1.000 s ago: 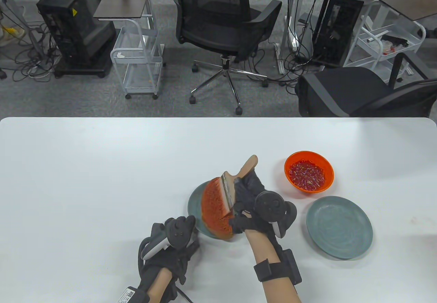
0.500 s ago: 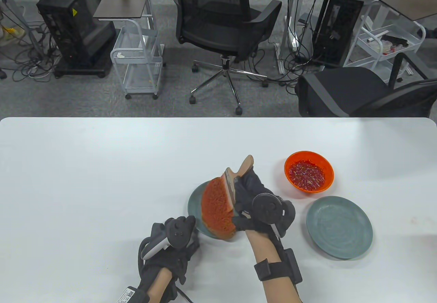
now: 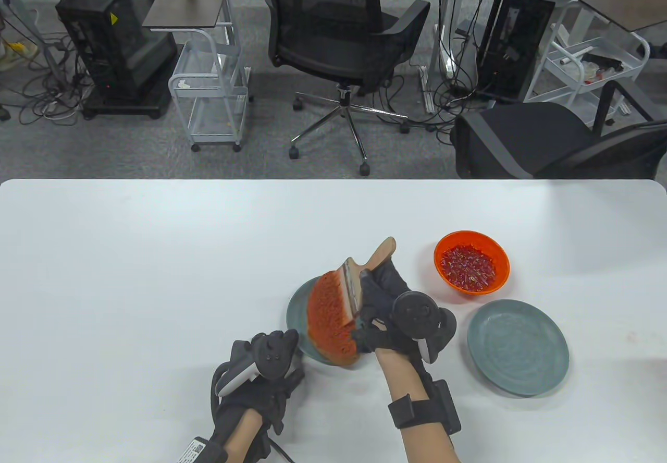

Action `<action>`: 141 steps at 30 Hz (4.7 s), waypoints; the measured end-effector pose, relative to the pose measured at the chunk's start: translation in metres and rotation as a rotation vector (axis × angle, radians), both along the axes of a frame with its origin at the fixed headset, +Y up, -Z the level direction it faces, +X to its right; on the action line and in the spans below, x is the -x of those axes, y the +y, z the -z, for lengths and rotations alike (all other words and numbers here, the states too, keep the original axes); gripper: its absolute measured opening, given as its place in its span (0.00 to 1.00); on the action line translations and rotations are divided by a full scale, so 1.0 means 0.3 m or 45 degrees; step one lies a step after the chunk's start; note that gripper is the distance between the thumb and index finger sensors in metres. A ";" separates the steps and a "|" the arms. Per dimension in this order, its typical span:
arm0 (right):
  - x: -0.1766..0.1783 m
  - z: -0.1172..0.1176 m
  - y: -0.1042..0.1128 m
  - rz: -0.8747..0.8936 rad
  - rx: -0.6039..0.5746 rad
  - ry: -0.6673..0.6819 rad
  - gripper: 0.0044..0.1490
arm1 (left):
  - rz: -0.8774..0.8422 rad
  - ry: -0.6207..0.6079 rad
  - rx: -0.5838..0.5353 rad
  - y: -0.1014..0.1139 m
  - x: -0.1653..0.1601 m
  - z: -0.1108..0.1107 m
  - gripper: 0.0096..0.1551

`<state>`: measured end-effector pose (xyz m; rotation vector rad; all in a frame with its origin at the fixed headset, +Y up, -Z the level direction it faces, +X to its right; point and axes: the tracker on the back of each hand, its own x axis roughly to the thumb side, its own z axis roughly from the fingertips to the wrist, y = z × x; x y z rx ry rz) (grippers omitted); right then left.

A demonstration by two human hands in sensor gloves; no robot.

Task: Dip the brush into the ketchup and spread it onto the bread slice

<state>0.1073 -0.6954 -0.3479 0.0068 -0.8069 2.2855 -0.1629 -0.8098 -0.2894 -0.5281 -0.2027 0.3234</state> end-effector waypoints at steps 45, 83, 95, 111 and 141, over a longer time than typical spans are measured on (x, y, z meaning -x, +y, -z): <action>-0.509 0.252 0.047 -0.354 0.184 -0.384 0.33 | -0.019 -0.017 0.050 -0.003 0.000 0.003 0.43; -0.099 -0.021 -0.042 0.195 0.077 0.024 0.33 | -0.022 -0.010 0.033 -0.001 0.007 0.004 0.43; -0.044 -0.015 -0.105 0.310 0.183 0.130 0.34 | -0.012 -0.013 0.029 0.001 0.004 0.002 0.43; 0.009 -0.031 -0.095 0.288 0.194 0.228 0.33 | -0.005 -0.020 0.031 -0.001 0.004 0.000 0.42; 0.048 -0.017 -0.132 0.400 0.209 0.304 0.33 | 0.003 -0.024 0.038 -0.003 0.004 -0.002 0.42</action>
